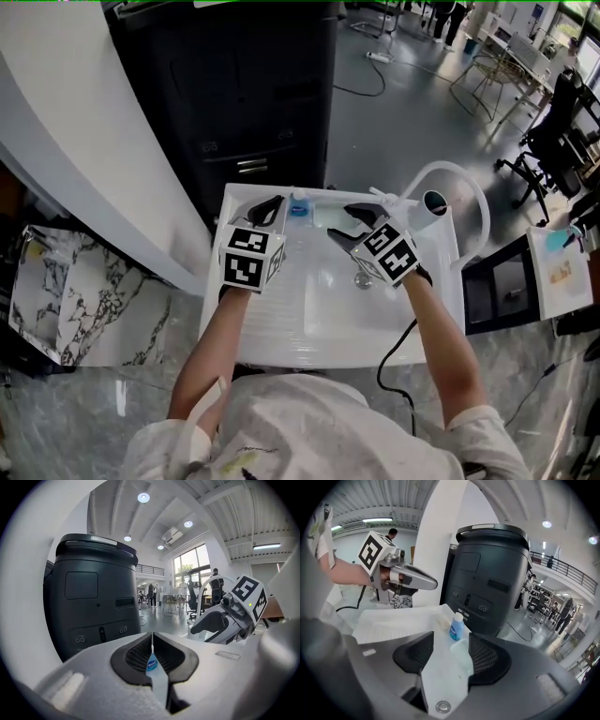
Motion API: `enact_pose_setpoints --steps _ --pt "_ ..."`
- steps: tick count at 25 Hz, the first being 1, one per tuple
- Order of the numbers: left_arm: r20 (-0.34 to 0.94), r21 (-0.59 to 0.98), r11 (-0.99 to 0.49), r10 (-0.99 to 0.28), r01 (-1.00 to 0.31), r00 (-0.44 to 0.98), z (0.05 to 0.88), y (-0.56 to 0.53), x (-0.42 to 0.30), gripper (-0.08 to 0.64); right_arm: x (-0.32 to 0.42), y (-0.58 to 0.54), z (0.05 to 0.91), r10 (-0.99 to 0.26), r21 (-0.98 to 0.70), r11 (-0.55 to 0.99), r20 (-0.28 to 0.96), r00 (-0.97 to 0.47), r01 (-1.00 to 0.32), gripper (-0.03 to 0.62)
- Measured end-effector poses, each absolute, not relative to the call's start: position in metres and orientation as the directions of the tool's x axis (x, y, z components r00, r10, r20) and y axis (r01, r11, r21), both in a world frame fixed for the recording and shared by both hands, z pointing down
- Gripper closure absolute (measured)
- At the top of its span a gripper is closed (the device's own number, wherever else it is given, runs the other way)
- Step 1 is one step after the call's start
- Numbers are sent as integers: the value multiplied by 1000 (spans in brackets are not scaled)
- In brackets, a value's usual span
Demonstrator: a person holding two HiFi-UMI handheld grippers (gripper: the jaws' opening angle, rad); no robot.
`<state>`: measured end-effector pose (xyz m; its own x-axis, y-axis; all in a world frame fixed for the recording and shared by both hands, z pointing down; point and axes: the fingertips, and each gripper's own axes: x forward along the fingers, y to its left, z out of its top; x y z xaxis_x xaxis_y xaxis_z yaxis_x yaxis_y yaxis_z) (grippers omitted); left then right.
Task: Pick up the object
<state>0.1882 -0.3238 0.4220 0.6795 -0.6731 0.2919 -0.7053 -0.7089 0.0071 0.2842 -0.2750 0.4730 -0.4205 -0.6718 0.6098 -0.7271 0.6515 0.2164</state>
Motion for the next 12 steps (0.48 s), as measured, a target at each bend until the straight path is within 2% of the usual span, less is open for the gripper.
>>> enact_pose_setpoints --steps 12 --pt "300 12 -692 -687 -722 662 438 -322 189 548 284 -283 519 -552 249 760 734 -395 -600 370"
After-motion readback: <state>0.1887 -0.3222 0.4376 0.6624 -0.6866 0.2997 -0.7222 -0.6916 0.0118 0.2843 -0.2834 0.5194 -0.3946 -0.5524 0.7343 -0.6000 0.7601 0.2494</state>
